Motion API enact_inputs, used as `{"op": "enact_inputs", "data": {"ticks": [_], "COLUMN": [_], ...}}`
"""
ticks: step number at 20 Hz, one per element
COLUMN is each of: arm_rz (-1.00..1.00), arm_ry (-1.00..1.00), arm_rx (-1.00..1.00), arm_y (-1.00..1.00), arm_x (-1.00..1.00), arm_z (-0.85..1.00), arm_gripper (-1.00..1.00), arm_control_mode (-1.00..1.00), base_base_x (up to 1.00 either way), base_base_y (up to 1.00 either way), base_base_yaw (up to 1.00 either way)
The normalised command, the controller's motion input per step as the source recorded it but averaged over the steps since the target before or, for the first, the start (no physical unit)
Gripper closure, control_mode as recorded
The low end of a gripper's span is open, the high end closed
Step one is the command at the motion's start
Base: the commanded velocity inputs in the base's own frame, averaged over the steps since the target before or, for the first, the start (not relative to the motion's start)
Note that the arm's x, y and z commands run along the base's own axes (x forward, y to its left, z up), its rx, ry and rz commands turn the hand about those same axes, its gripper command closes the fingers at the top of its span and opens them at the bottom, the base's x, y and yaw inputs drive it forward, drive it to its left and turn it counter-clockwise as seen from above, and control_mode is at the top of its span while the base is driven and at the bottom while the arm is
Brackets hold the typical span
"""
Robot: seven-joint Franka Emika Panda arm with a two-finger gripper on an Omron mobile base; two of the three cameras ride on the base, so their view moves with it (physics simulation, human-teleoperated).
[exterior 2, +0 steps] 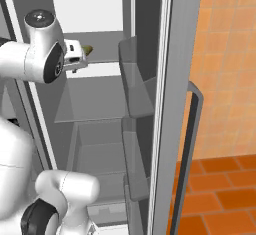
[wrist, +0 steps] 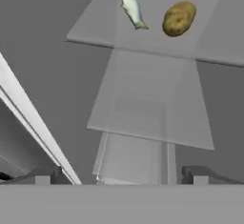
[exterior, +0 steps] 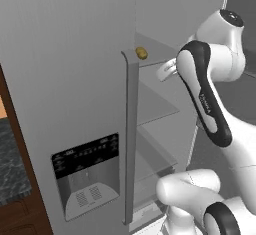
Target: Place one potato and one fish in each tupperware on the nearby counter, to pack two identical lunches.
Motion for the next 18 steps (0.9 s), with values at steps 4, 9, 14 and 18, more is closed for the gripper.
{"op": "enact_inputs", "data": {"ticks": [4, 9, 14, 18], "arm_rz": [0.0, 0.0, -0.01, -0.08], "arm_ry": [0.0, -0.04, -0.11, -0.08], "arm_rx": [-0.07, -0.01, 0.03, 0.08], "arm_y": [0.13, 0.0, 0.03, 0.16], "arm_x": [1.0, 0.98, 0.67, 0.21], "arm_z": [0.27, -0.07, -0.13, -0.28], "arm_gripper": [-1.0, -1.0, -1.0, -1.0], "arm_control_mode": [-1.0, -1.0, -1.0, -1.0], "base_base_x": [0.0, 0.0, 0.0, 0.0], "base_base_y": [0.0, 0.0, 0.0, 0.0], "base_base_yaw": [0.0, 0.0, 0.0, 0.0]}}
